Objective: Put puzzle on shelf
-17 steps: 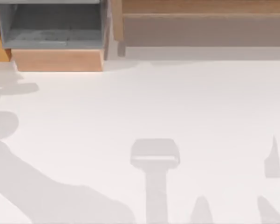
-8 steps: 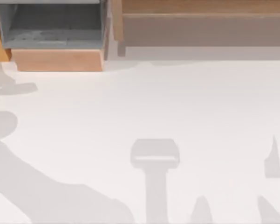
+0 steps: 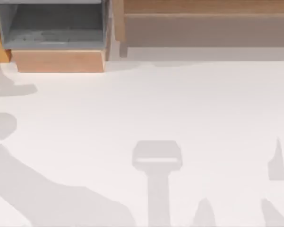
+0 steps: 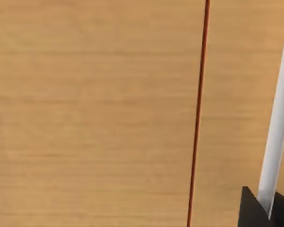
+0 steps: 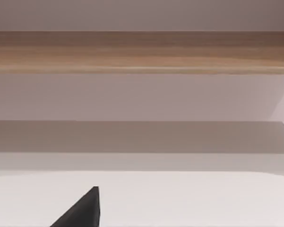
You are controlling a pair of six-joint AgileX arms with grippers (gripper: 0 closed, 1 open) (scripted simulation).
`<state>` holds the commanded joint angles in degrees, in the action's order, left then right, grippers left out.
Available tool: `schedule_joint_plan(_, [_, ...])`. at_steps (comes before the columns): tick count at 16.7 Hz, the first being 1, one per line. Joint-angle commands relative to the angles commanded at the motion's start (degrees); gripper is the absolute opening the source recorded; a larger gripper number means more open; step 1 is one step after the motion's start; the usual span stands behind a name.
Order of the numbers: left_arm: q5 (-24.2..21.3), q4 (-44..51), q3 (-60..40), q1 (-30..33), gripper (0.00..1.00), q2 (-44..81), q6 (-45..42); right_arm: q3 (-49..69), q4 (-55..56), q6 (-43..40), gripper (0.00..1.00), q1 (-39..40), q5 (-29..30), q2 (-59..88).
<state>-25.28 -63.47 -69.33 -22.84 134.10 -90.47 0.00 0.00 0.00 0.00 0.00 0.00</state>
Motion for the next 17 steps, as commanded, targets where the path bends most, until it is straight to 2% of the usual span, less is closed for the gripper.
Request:
schedule_joint_plan(8, [-3.64,-7.71,14.89,-3.66,0.00,-6.69,-0.04,0.00,0.00,0.00,1.00,0.00,0.00,0.00])
schedule_joint_plan(14, [-3.86,-8.25,15.67,-3.88,0.00,-6.90,-0.20,0.00,0.00,0.00,1.00,0.00,0.00,0.00])
schedule_joint_plan(17, [-5.34,-10.38,19.67,-5.43,0.00,-8.72,-0.25,0.00,0.00,0.00,1.00,0.00,0.00,0.00])
